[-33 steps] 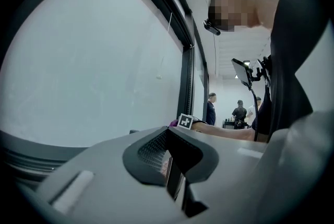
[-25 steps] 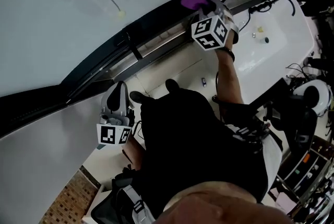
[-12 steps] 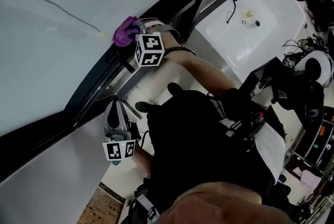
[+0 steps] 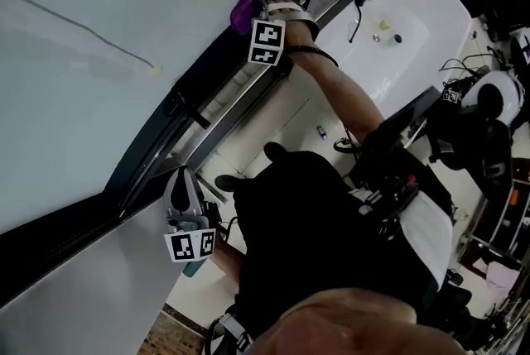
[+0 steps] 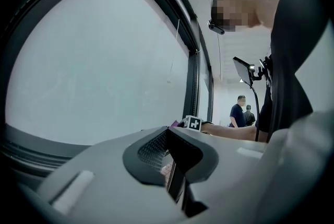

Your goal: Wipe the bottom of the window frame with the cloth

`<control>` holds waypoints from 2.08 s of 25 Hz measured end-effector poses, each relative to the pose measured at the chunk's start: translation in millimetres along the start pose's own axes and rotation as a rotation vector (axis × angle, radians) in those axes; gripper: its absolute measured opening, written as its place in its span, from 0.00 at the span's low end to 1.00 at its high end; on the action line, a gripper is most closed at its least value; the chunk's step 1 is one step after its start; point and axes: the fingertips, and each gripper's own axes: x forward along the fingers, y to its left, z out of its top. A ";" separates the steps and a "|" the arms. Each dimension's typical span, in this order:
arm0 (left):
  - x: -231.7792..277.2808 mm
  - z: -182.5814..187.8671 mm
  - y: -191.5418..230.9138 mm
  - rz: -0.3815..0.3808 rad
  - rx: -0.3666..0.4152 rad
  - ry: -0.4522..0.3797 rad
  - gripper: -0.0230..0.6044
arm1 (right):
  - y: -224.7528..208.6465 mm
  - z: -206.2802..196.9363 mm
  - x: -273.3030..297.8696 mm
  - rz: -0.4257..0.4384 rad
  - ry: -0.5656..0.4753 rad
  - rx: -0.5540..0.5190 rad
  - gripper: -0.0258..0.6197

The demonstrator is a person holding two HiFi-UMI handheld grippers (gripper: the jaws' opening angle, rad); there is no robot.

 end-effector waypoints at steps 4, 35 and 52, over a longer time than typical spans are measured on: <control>-1.2 1.5 1.0 0.002 0.001 -0.002 0.04 | -26.9 -42.5 20.5 -0.111 0.206 -0.130 0.13; -52.2 5.8 -24.1 0.208 -0.015 0.077 0.04 | 200.8 172.7 -331.6 1.424 -1.217 0.836 0.14; -196.2 6.7 37.6 0.245 -0.075 -0.058 0.04 | 249.1 283.8 -401.4 1.327 -1.109 0.914 0.14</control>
